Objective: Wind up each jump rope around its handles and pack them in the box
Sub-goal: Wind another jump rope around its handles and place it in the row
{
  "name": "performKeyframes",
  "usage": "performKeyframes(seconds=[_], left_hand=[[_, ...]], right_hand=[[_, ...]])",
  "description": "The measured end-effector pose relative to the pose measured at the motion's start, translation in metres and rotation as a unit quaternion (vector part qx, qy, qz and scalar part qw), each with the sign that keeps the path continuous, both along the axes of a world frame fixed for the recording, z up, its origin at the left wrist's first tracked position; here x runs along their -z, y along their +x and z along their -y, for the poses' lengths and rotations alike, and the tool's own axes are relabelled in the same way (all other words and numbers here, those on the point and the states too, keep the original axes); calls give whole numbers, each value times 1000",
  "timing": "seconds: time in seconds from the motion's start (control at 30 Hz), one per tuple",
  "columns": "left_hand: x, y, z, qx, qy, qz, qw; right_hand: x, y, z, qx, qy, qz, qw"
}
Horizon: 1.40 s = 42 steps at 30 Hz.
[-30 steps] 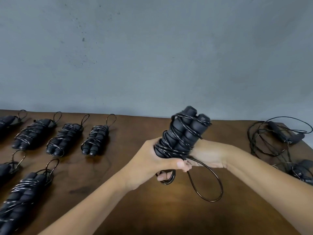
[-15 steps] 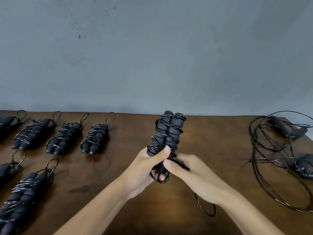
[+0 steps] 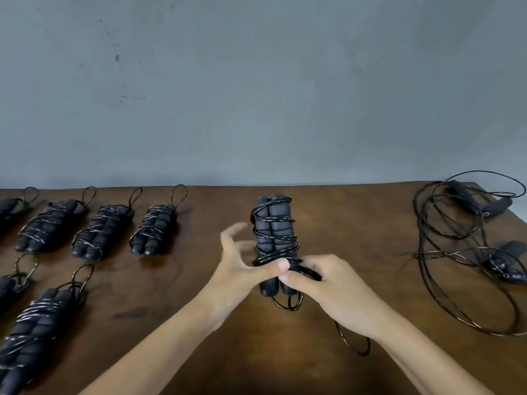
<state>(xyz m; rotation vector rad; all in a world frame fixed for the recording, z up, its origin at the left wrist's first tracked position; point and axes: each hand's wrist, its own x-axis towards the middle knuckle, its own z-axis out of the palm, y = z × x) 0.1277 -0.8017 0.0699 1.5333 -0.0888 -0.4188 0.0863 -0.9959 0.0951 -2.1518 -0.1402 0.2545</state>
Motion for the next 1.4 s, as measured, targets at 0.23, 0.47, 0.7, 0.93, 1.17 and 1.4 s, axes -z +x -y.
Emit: performKeyframes(seconds=[0.23,0.47,0.7,0.93,1.17,1.4], left_hand=[[-23,18,-12,85,369,493,783],[-46,12,29,268,654,497,503],[-42,19,42,392,594,253,655],[-18,23,42,310,521,213,766],[-14,21,40,221,314,95,918],[-17,8,43,146,51,-56,986]], right_hand=[[0,5,14,-60,-101,-29,993],[-11,10,14,-109,-245,-30,963],[-27,7,15,-173,-305,-25,936],[-28,8,13,-123,-395,51,909],[-23,-6,11,-35,-377,170,910],[-10,-11,18,34,-278,199,939]])
